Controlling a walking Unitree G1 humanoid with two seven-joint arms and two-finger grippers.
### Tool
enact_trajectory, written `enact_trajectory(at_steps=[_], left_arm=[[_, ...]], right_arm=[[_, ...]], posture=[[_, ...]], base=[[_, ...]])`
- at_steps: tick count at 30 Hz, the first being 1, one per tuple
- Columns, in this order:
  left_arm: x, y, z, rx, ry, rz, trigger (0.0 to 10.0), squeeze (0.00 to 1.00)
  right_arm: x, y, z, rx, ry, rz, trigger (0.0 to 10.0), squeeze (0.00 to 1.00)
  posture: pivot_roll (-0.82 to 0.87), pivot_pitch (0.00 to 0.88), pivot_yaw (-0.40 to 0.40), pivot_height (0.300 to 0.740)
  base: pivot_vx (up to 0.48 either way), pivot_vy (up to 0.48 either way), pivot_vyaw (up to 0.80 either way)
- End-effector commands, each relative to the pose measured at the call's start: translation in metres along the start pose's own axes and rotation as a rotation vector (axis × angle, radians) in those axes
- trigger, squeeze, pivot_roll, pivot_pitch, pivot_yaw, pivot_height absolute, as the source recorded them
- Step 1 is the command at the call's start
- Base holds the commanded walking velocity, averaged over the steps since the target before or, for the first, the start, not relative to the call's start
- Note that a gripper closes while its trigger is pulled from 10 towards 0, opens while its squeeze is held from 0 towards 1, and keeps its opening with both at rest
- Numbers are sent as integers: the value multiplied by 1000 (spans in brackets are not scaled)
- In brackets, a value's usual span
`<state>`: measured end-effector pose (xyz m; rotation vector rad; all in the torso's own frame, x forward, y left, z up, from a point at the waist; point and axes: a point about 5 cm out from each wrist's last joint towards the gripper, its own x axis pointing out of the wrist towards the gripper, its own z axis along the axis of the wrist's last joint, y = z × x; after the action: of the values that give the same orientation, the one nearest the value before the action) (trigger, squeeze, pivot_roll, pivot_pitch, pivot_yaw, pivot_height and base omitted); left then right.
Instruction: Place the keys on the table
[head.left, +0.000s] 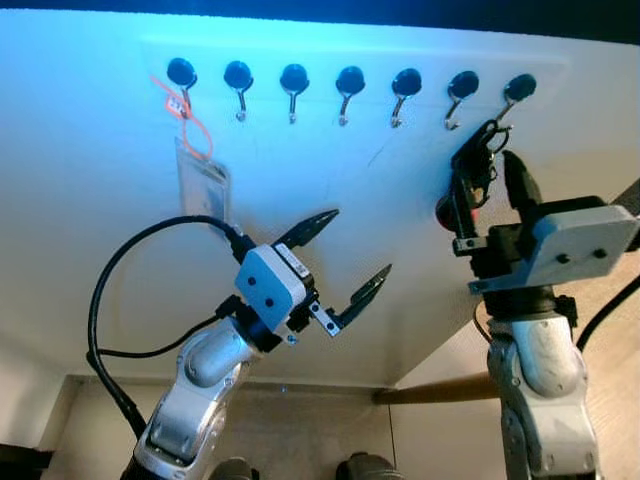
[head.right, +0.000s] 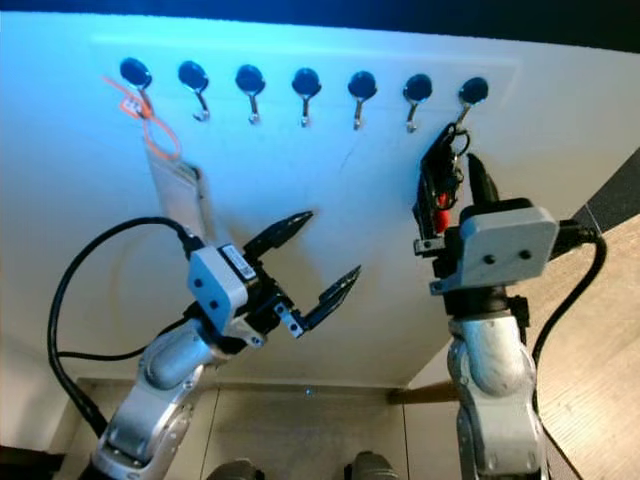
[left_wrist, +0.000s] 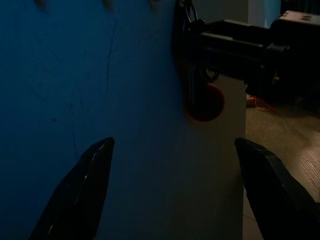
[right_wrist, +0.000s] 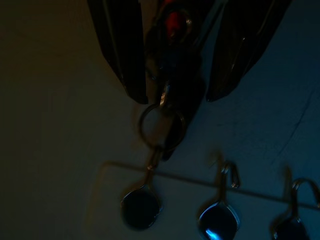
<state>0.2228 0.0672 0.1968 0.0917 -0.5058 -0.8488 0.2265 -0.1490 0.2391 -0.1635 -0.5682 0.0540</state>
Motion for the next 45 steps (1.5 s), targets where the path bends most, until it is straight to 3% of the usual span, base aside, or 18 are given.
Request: enact_trajectory(at_steps=[1, 4, 5, 6, 7, 19, 30, 31, 41, 45], left_arm=[[-1, -1, -1, 4, 13, -4, 10000, 0], [-1, 0, -1, 4, 14, -2, 10000, 0], [-1, 0, -1, 5, 14, -2, 10000, 0], [-1, 0, -1, 5, 14, -1, 10000, 0], [-1, -1, -1, 5, 14, -2, 10000, 0], [0, 0, 0, 5, 13, -3, 10000, 0], [0, 0, 0, 7, 12, -7, 10000, 0], [1, 0, 0, 7, 11, -9, 10000, 0], [0, -2, 0, 4, 11, -13, 10000, 0], [0, -3, 0, 2, 9, -21, 10000, 0]], right_arm=[[-1, 2, -4, 18, 21, 14, 10000, 0], [-1, 3, -4, 25, 20, 22, 9843, 0], [-1, 4, -4, 29, 19, 23, 4902, 0], [-1, 4, -4, 31, 18, 24, 3216, 0], [-1, 4, -4, 34, 15, 24, 39, 0], [0, 4, 6, 49, -31, 17, 0, 0], [10, 10, 30, 89, -126, 23, 0, 0], [13, 12, 37, 98, -153, 29, 706, 0], [14, 14, 46, 116, -180, 29, 1098, 0], [11, 18, 50, 139, -181, 48, 1961, 0]], posture=[[39, 126, -47, 740], [40, 126, -47, 740], [40, 126, -47, 740], [40, 126, -47, 740], [40, 126, -47, 740], [36, 126, -44, 740], [35, 127, -42, 740], [35, 127, -43, 740], [30, 122, -43, 740], [26, 115, -41, 740]], base=[[0, 0, 0], [0, 0, 0], [0, 0, 0], [0, 0, 0], [0, 0, 0], [0, 0, 0], [0, 0, 0], [0, 0, 0], [0, 0, 0], [0, 0, 0]])
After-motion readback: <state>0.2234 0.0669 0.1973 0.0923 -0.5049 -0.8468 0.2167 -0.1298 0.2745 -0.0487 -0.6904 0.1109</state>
